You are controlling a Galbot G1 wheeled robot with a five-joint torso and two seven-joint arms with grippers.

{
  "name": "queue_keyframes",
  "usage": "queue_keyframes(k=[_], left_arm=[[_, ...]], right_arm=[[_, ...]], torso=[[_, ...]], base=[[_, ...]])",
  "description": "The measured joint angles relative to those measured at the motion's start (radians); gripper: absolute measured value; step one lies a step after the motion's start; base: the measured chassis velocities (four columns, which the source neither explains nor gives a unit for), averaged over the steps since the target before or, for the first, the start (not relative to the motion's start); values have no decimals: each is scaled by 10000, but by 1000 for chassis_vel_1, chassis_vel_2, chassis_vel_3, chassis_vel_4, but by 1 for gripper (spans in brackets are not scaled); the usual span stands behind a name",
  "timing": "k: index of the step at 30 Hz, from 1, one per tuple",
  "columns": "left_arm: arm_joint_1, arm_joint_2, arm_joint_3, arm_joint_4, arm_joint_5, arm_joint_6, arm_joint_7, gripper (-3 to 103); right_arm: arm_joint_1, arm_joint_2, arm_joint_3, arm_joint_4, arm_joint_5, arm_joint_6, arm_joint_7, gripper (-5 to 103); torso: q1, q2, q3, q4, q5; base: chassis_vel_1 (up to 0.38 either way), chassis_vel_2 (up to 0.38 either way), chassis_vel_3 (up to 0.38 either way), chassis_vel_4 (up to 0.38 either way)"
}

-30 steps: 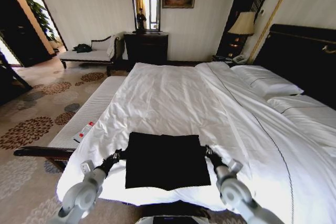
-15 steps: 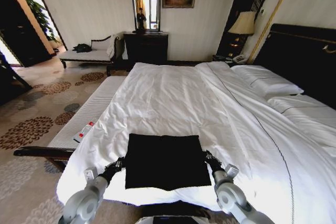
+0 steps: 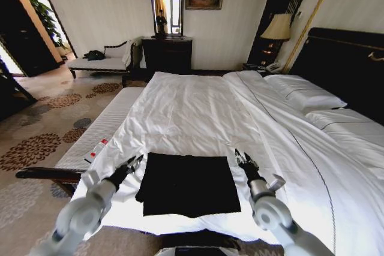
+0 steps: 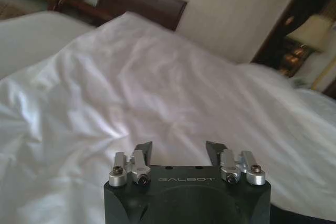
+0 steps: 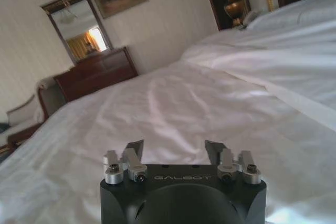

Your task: Fold the clothes on the bed.

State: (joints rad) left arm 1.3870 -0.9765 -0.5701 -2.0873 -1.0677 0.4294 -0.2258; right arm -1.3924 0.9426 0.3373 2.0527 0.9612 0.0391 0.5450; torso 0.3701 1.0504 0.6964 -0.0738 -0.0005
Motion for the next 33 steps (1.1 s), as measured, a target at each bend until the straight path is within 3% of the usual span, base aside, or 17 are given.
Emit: queue_keyframes(k=[1, 3, 5, 7, 8, 11, 19, 29, 30, 32, 33], left_arm=[[-427, -182, 129, 557, 205, 30, -10, 67], [-912, -529, 247, 1313, 471, 61, -8, 77], [-1190, -676, 389, 1688, 540, 95, -4, 77], [-1749, -1004, 882, 2538, 804, 142, 125, 93], [-1880, -1102, 995, 2780, 923, 126, 172, 93], [-2139, -1342, 1244, 3310, 1104, 56, 267, 99], [-2736, -1693, 1631, 4192, 1300, -171, 514, 101], [-3082, -2056, 1853, 4758, 1533, -290, 766, 72], [-3124, -2136, 1863, 4802, 1533, -291, 776, 61], [-3143, -2171, 1897, 4827, 1533, -284, 785, 61], [-3166, -2198, 1940, 4861, 1537, -274, 799, 56]], right_arm=[[312, 27, -246, -280, 109, -48, 0, 70], [887, 80, -687, -775, 295, -159, -34, 81], [1001, 109, -771, -904, 330, -175, -58, 86], [1095, 182, -827, -1174, 379, -185, -118, 96], [1097, 202, -824, -1245, 388, -184, -139, 99], [1098, 235, -772, -1395, 407, -162, -164, 100], [1207, 344, -720, -1635, 472, -138, -170, 100], [1495, 523, -814, -2070, 440, -139, -158, 100], [1544, 530, -788, -2163, 457, -139, -155, 100], [1580, 529, -763, -2222, 487, -139, -153, 100], [1610, 519, -744, -2289, 508, -141, -153, 100]], torso=[[1, 0, 0, -4, 2], [2, 0, 1, 12, 9], [1, 0, 1, 13, 9], [1, 0, 1, 8, 1], [1, 0, 0, 2, 2], [1, 0, 0, 5, 3], [0, 0, -1, 7, 5], [-1, 0, -1, 7, 5], [-1, 1, -2, 6, 6], [-1, 1, -2, 6, 5], [-1, 2, -2, 6, 6]], base=[[0, 0, 0, 0], [0, 0, 0, 0], [0, 0, 0, 0], [0, 0, 0, 0], [0, 0, 0, 0], [0, 0, 0, 0], [0, 0, 0, 0], [0, 0, 0, 0], [0, 0, 0, 0], [0, 0, 0, 0], [0, 0, 0, 0]])
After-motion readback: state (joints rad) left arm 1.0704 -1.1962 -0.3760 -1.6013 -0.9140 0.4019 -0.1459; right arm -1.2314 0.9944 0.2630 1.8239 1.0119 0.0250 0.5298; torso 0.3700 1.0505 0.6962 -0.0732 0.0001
